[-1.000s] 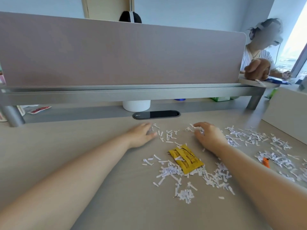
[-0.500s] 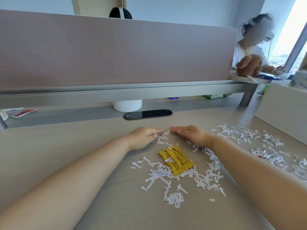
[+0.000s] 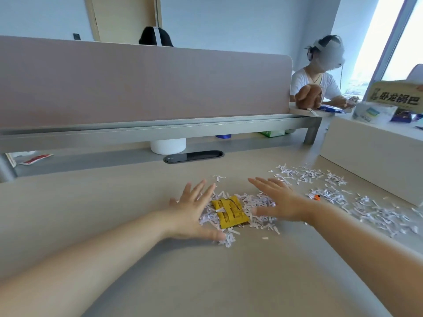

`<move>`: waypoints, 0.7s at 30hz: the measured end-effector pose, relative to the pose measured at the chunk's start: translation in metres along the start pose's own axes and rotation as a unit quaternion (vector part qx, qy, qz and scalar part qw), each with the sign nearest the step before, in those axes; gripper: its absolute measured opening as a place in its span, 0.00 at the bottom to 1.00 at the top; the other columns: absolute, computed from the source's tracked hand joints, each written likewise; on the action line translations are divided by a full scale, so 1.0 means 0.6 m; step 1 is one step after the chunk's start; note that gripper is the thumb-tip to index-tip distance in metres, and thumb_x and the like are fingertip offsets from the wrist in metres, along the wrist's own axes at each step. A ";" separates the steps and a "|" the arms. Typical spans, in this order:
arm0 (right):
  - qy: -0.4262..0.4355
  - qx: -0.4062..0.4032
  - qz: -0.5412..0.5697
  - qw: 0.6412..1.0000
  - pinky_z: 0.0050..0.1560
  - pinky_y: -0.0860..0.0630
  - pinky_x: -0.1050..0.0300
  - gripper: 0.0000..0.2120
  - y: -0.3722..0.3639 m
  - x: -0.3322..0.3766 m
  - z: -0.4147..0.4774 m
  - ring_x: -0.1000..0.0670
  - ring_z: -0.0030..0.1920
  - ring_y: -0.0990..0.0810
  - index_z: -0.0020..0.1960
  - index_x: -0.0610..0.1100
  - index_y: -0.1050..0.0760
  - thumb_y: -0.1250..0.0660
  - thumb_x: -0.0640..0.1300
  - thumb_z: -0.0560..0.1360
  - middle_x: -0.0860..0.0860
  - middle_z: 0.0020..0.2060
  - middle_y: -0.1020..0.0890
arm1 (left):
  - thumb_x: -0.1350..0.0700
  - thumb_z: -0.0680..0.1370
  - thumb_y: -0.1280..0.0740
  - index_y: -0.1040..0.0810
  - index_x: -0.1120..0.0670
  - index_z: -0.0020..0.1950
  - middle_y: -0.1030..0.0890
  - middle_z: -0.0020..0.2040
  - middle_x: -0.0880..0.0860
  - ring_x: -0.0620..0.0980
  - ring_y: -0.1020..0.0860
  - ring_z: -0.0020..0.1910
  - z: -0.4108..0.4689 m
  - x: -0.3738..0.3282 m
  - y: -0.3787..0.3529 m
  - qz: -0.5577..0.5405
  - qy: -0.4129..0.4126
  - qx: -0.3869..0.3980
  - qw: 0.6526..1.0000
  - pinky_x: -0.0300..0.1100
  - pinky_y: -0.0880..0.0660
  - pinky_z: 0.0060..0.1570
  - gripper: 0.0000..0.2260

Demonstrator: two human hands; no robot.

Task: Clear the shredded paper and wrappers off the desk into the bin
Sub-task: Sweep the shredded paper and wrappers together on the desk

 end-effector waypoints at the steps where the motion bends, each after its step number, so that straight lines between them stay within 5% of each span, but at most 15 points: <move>1: -0.011 0.021 -0.045 0.999 0.74 0.57 0.38 0.46 -0.010 -0.003 -0.012 0.46 0.76 0.60 0.73 0.62 0.62 0.43 0.72 0.63 0.55 0.76 0.56 | 0.25 0.62 0.41 0.72 0.40 0.70 0.74 0.73 0.44 0.54 0.73 0.72 0.006 -0.013 -0.007 0.018 0.001 0.002 1.000 0.67 0.58 0.71 0.51; 7: -0.040 0.005 -0.056 0.998 0.74 0.61 0.38 0.56 -0.049 -0.009 -0.028 0.44 0.75 0.66 0.70 0.64 0.68 0.47 0.81 0.50 0.54 0.75 0.64 | 0.31 0.73 0.48 0.67 0.34 0.70 0.63 0.77 0.47 0.57 0.60 0.76 0.064 -0.058 -0.018 0.035 0.032 -0.050 0.998 0.69 0.51 0.68 0.35; 12: -0.037 -0.049 -0.037 0.997 0.75 0.58 0.39 0.45 -0.046 0.007 0.029 0.44 0.76 0.62 0.72 0.64 0.61 0.40 0.73 0.64 0.53 0.76 0.60 | 0.43 0.80 0.49 0.42 0.37 0.71 0.48 0.77 0.48 0.53 0.48 0.75 0.070 -0.041 -0.010 0.039 0.006 -0.093 0.995 0.59 0.43 0.69 0.19; 18: 0.058 -0.105 0.001 0.993 0.73 0.43 0.51 0.29 -0.046 0.015 0.061 0.46 0.71 0.41 0.69 0.60 0.39 0.39 0.65 0.70 0.52 0.71 0.37 | 0.25 0.58 0.54 0.35 0.41 0.63 0.36 0.65 0.50 0.53 0.38 0.66 0.060 0.003 -0.008 0.045 0.014 -0.124 0.991 0.49 0.39 0.67 0.39; 21: 0.082 -0.139 0.006 0.987 0.65 0.33 0.53 0.27 -0.049 0.020 0.054 0.47 0.61 0.31 0.60 0.55 0.27 0.43 0.69 0.67 0.51 0.60 0.27 | 0.26 0.59 0.55 0.34 0.41 0.62 0.34 0.61 0.49 0.53 0.37 0.62 0.060 -0.003 -0.009 0.058 0.003 -0.158 0.986 0.45 0.38 0.64 0.37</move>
Point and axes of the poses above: each hand's wrist, its own z-axis towards the middle knuckle, its own y-axis out of the back of the hand, x = y × z, the point moved 1 cm from there along z, towards the middle knuckle
